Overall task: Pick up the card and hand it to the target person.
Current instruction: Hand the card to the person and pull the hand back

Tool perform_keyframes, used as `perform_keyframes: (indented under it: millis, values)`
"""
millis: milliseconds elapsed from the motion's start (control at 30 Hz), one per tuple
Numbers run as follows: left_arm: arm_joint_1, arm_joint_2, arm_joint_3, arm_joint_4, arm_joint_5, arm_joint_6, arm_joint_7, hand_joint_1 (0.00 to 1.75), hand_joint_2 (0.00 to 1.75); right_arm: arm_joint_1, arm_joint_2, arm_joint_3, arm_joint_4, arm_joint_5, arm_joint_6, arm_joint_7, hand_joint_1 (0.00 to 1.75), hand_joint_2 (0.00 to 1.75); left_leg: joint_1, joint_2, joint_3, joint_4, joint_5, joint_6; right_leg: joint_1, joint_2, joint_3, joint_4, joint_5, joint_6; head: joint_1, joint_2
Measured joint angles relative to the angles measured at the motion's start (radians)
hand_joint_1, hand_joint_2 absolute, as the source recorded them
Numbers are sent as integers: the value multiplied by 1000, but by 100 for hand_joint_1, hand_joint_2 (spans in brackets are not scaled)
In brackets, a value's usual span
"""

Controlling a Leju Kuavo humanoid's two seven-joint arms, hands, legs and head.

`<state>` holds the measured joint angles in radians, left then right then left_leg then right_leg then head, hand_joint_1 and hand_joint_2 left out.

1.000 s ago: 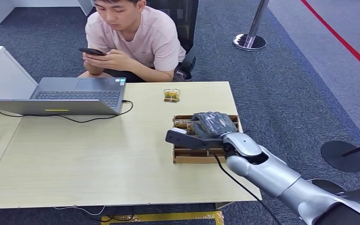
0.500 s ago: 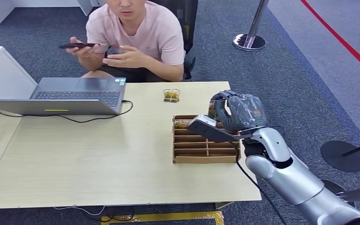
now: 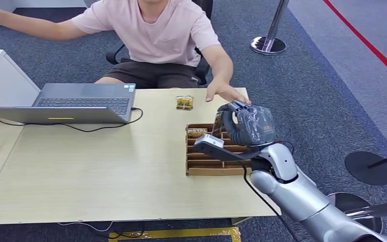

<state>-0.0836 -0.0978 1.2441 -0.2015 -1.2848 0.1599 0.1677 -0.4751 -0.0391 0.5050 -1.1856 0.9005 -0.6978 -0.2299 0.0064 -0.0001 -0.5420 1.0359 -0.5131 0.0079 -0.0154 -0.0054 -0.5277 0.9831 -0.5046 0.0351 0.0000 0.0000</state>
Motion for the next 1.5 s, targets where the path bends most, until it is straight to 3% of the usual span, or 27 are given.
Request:
perform_keyframes:
  millis: [200, 300, 433, 633, 1000, 1133, 1267, 1500]
  values:
    - [0, 5, -19, 3, -20, -5, -10, 0, 175, 14, 285, -547, 68, 229, 0, -394, 154, 175, 0, -1, -2, 1, 0, 0, 0, -1, -1, 2, -1, 0, 0, 0]
    - [0, 8, -23, 4, -25, -8, -4, 0, 175, -18, 354, -680, 76, 316, 0, -465, 154, 175, 0, -2, -2, 1, 0, 0, 0, -1, -2, 2, -1, 0, 0, 0]
    - [2, 10, -26, 6, -29, -12, 3, 0, 175, -38, 386, -735, 57, 378, 0, -468, 154, 175, 0, -2, -2, 1, 0, 0, 0, -2, -1, 2, -1, 0, 0, 0]
    - [2, 11, -27, 7, -30, -19, -2, 0, 175, -73, 388, -803, 76, 438, 0, -459, 154, 175, 0, -3, -1, 1, 0, 0, 0, -3, 0, 1, -1, 0, 0, 0]
    - [3, 11, -28, 10, -32, -25, -13, 0, 175, -96, 387, -835, 140, 529, 0, -407, 154, 175, 0, -2, -1, 0, 0, 0, 0, -2, 1, 0, 0, 0, 0, 0]
    - [5, 11, -29, 7, -32, -10, -35, 0, 175, -97, 382, -827, 150, 538, 0, -392, 0, 175, 0, -2, 0, 0, 0, 0, 0, -1, 0, 0, 0, 0, 0, 0]
    - [3, 13, -19, 8, -22, 0, -30, 0, 0, -99, 376, -819, 163, 533, 0, -383, 0, 175, 0, -2, -1, 0, 0, 0, 0, -2, 1, 0, 0, 0, 0, 0]
    - [2, 10, -14, 10, -19, 5, -23, 0, 0, -141, 376, -870, 219, 475, 0, -378, 0, 175, 0, -2, -1, 1, 0, 0, 0, -2, 0, 0, -1, 0, 0, 0]
